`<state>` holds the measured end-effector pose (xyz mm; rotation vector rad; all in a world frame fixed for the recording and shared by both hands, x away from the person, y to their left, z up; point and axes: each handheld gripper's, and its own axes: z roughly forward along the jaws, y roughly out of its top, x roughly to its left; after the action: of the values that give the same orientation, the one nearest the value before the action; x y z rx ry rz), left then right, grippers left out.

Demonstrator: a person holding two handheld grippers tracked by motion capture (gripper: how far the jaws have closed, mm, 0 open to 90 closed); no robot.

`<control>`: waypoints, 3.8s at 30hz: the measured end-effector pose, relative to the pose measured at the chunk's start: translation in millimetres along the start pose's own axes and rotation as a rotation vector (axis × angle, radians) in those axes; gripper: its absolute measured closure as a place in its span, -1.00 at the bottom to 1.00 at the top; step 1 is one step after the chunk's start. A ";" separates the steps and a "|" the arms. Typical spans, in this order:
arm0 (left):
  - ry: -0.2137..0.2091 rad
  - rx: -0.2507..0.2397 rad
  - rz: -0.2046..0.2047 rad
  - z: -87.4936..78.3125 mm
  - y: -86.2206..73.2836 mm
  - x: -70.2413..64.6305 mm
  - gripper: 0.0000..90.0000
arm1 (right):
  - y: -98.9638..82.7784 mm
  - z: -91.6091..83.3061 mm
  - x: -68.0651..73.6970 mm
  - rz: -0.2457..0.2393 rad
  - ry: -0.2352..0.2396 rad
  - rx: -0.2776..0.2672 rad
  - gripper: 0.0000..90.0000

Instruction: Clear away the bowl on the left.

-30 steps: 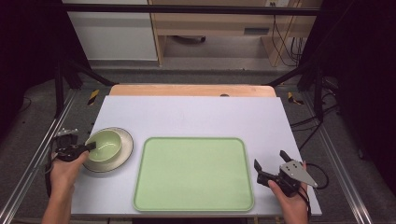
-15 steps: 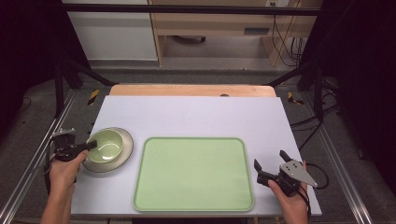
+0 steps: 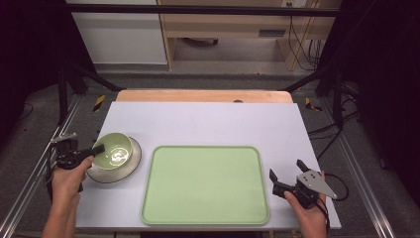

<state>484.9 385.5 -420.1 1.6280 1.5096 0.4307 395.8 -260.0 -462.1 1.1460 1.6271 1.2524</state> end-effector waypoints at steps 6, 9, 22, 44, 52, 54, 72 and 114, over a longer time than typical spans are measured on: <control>-0.029 -0.022 0.011 -4.0 5.5 -9.6 0.84 | 0.1 -0.3 -0.6 0.000 -0.001 -0.001 -0.93; -0.048 -0.031 0.017 -5.7 8.0 -14.8 0.84 | 0.1 -0.4 -0.5 0.000 0.000 -0.001 -0.93; -0.111 -0.036 0.060 -2.2 13.0 -44.6 0.84 | 0.4 -0.5 -0.1 0.001 0.000 -0.002 -0.93; -0.231 0.029 0.145 23.0 5.7 -102.7 0.84 | 0.2 0.7 1.4 -0.004 0.003 0.000 -0.93; -0.264 0.055 0.176 32.4 1.5 -120.9 0.84 | 0.0 0.8 1.1 -0.003 0.004 -0.001 -0.93; -0.275 0.057 0.174 34.9 0.0 -125.0 0.84 | 0.1 0.8 1.2 -0.002 0.004 -0.001 -0.93; -0.323 0.104 0.210 50.0 -9.8 -148.6 0.84 | 1.4 -0.6 1.1 -0.025 0.012 -0.046 -0.93; -0.398 0.200 0.254 81.0 -34.8 -193.2 0.84 | 3.1 -2.6 0.1 -0.039 0.001 -0.073 -0.91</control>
<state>481.7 173.8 -437.3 1.9378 1.0787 0.0799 394.0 -260.2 -458.6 1.0646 1.5839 1.2764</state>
